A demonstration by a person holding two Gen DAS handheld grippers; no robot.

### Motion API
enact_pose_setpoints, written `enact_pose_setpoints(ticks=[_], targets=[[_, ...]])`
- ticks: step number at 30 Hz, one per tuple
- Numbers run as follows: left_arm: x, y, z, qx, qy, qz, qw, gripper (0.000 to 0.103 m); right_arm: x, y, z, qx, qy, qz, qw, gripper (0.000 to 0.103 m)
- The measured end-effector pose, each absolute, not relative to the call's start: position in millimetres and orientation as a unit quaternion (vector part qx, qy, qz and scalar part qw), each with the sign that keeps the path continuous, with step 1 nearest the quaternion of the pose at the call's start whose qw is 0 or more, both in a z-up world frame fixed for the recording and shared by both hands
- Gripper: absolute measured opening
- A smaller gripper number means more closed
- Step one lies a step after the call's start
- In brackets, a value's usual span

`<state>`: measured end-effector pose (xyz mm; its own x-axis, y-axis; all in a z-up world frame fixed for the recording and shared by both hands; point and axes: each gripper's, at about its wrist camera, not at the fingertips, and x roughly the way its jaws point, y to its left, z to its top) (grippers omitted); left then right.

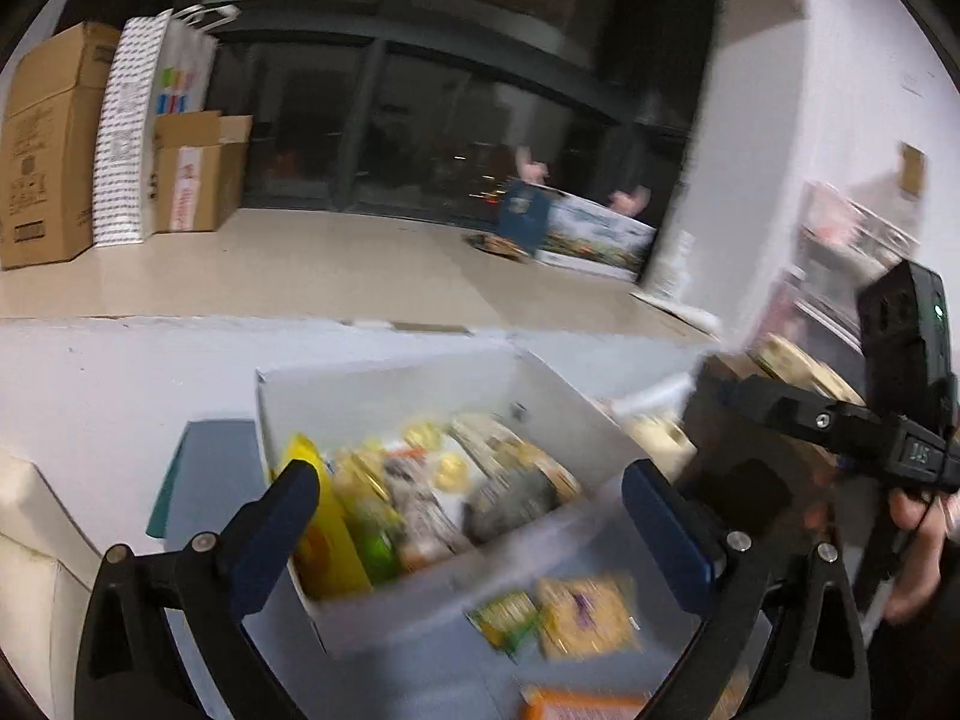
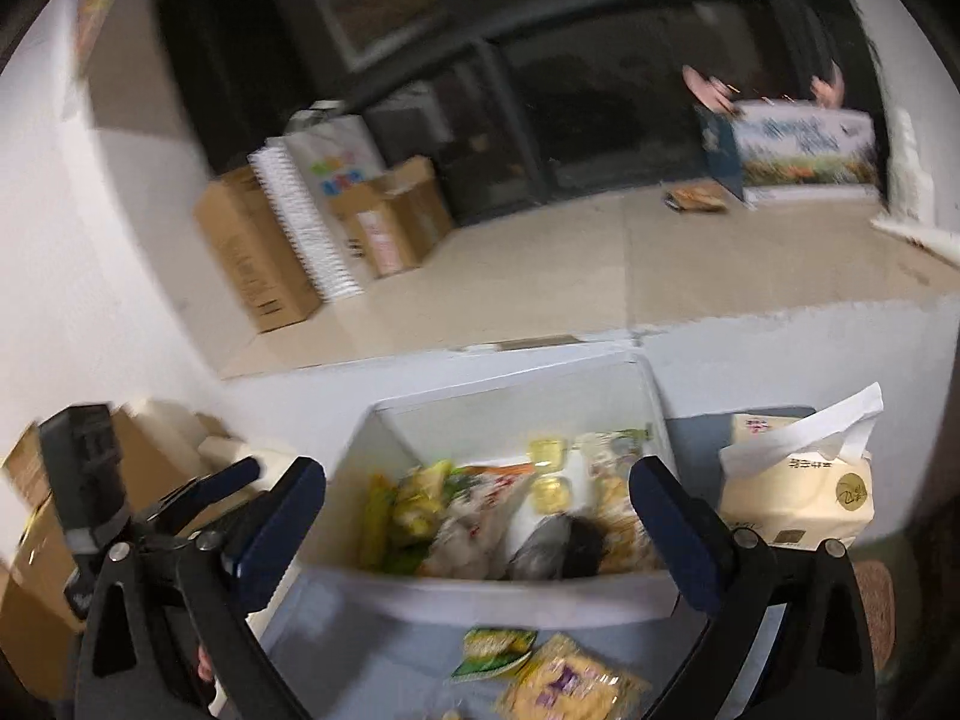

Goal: Organize snacks
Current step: 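Drop the pouch and jelly cup into the white box, open both grippers, then grasp the green seaweed pack with the left gripper while the right grasps the cookie bag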

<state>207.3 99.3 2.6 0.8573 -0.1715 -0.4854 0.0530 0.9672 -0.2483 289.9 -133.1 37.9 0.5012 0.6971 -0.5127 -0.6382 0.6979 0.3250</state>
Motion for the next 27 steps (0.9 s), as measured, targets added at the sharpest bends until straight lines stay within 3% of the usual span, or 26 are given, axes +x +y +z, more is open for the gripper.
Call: enact_pose_setpoints(ticks=[5, 14, 21, 27], targets=[[142, 67, -13, -0.122, 0.268, -0.100, 0.950, 0.103, 222, -160, 29, 0.014, 0.309, 0.404, 0.861, 0.103], [66, 11, -59, -0.104, 0.307, -0.101, 0.941, 0.103, 131, -220, -49, 0.040, 0.356, 0.366, 0.859, 0.103], [48, 7, -65, -0.110, 0.315, -0.096, 0.938, 0.103, 142, -210, -75, -0.027, 0.382, 0.341, 0.858, 0.103], [42, 14, -64, -0.111, 0.312, -0.085, 0.940, 0.103, 208, -165, -89, -0.098, 0.406, 0.344, 0.841, 0.103]])
